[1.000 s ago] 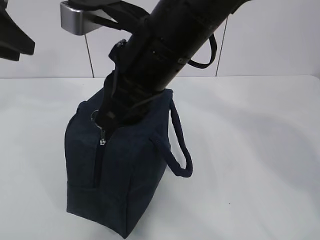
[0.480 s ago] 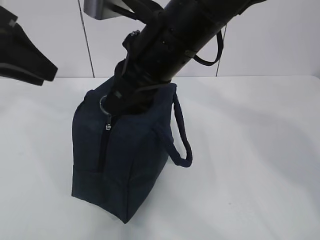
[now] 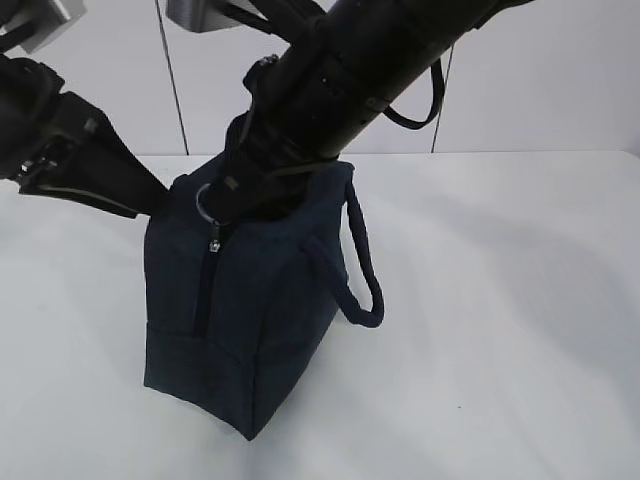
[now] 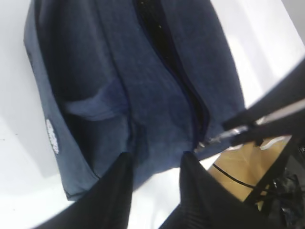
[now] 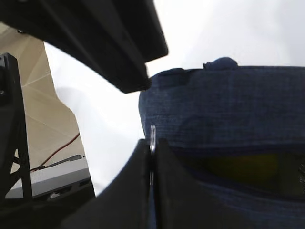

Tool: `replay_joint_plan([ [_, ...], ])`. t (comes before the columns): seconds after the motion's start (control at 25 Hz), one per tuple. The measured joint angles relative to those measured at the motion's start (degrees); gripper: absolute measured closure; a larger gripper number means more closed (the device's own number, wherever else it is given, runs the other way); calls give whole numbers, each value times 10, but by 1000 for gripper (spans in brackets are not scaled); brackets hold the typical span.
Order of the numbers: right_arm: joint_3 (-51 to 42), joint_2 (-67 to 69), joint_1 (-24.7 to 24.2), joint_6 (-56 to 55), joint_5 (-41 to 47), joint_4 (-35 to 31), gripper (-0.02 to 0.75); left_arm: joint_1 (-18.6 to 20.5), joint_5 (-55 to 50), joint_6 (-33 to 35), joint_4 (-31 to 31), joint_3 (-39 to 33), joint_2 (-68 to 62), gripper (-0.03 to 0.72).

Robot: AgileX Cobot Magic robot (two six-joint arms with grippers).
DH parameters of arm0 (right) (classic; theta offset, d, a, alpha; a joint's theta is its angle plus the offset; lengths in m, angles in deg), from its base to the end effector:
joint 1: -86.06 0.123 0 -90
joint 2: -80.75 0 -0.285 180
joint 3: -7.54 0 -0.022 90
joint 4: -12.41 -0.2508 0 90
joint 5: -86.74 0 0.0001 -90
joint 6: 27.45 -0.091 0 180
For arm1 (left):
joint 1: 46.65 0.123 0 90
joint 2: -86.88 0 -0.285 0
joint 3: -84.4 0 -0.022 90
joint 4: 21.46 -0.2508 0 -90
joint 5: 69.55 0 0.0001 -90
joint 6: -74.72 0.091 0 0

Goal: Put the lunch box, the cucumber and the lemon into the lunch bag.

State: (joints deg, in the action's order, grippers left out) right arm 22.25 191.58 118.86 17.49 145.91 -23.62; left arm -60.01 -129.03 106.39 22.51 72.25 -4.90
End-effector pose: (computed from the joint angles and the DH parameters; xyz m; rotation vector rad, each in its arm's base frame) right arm 0.3051 0.2513 0.3167 -1.3915 2.1552 0.7420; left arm 0.2684 -0.1197 0.3029 0.6208 2.5385 -0.9031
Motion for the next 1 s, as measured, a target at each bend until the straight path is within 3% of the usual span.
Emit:
replay_joint_plan([
  [0.8,0,0,0,6,-1,-10,730,-5,9,69,26,0,-56,450],
  [0.88,0,0,0,6,-1,-10,730,-5,9,70,26,0,-63,478],
  [1.0,0,0,0,6,-1,-10,730,-5,8,71,29,0,-66,587],
])
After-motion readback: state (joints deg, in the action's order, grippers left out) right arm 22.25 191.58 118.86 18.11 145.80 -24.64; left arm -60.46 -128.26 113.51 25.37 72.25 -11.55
